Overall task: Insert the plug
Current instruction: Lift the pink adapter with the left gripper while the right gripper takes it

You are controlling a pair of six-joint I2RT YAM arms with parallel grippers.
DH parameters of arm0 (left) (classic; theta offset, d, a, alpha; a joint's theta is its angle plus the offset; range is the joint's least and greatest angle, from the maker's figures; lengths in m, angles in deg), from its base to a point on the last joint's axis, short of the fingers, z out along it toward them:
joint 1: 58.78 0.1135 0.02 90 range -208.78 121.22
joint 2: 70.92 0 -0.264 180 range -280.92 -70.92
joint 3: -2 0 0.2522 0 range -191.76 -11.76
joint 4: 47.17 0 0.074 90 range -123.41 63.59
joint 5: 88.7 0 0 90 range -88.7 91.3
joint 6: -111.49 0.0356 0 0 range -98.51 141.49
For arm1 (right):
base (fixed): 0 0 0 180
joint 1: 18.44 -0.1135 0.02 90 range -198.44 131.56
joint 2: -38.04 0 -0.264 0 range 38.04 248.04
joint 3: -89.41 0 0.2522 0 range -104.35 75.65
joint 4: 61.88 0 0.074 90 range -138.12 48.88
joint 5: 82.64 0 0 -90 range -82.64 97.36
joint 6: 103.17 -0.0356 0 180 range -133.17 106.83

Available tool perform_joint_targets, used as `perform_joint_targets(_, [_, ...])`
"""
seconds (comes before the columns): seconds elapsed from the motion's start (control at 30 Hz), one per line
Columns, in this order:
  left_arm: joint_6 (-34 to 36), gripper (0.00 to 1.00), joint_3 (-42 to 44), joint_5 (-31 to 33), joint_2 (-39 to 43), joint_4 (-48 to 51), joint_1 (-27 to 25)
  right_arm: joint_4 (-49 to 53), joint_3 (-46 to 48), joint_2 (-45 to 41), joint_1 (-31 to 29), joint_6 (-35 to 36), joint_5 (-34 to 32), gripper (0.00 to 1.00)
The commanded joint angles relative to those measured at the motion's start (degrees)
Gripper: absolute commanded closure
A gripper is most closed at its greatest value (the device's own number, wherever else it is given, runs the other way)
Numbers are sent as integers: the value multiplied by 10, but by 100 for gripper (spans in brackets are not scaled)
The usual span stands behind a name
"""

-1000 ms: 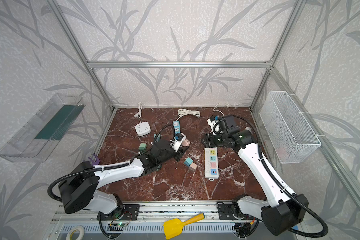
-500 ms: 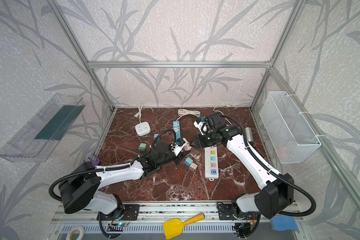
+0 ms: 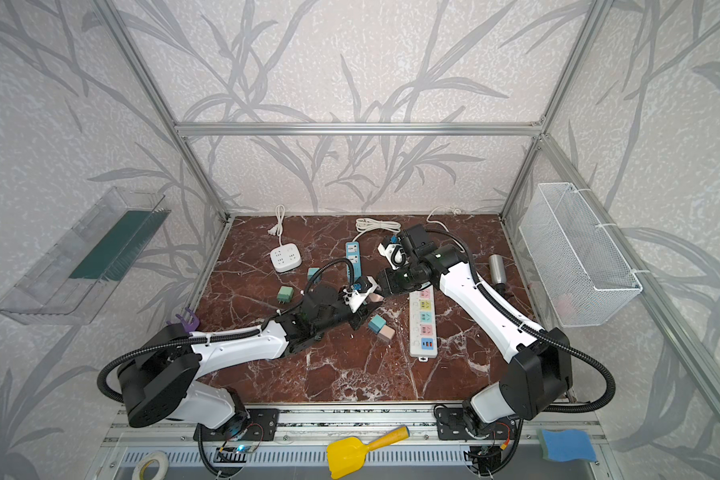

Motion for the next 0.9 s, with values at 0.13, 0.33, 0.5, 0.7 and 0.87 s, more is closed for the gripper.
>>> perform_joint_targets(0.13, [20, 68, -21, 0, 10, 4, -9, -18, 12, 17, -12, -13, 8, 49])
perform_joint_targets(0.33, [28, 68, -22, 9, 10, 8, -10, -15, 28, 15, -16, -14, 11, 54])
perform_joint_targets(0.5, [33, 67, -22, 12, 9, 9, -10, -2, 28, 7, -16, -8, 10, 54])
perform_joint_targets(0.7, [51, 66, -22, 18, 13, 15, -11, 17, 16, 19, -16, 8, 34, 74])
perform_joint_targets(0.87, [53, 55, -22, 30, 13, 16, -12, 16, 3, 19, -16, 4, 47, 91])
